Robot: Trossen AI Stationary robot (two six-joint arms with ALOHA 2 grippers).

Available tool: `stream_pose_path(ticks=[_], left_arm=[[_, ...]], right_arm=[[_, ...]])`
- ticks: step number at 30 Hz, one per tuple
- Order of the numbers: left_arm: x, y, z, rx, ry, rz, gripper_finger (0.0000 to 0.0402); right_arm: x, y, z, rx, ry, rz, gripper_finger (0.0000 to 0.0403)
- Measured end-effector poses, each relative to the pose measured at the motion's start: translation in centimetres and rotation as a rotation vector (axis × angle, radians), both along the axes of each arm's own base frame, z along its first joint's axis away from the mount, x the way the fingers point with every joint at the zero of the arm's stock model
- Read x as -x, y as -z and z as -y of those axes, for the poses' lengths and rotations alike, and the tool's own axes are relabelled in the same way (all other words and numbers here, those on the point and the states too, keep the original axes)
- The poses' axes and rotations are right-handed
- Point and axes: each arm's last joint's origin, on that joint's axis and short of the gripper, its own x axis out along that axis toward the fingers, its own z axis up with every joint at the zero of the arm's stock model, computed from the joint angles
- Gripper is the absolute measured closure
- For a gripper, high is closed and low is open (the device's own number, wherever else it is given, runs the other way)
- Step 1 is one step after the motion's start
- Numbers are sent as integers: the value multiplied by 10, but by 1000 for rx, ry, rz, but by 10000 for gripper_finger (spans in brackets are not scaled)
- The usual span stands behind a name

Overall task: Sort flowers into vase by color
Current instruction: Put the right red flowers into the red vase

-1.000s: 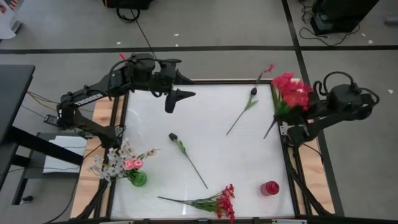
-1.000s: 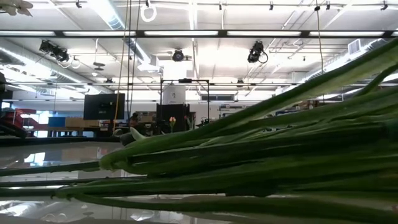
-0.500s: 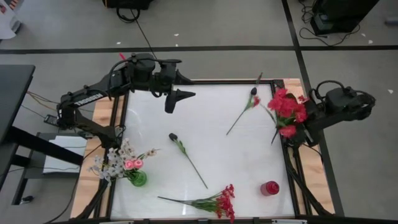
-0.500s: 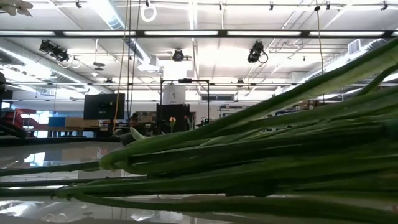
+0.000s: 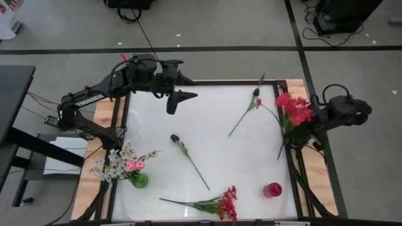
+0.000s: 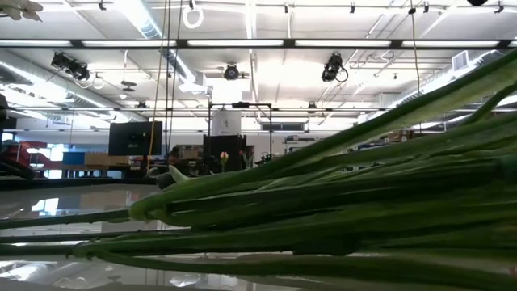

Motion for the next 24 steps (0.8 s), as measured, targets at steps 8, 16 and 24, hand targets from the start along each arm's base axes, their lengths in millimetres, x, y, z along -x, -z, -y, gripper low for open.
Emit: stream_pose_path(ticks=[8, 16, 24], left_arm=[[0, 0, 0, 0, 0, 0, 180], [0, 0, 0, 0, 0, 0, 180], [0, 0, 0, 0, 0, 0, 180]], right_arm=[[-2, 20, -3, -35, -76, -25, 389], [-12, 42, -13, -47, -276, 26, 389], [-30, 84, -33, -158, -475, 122, 389]])
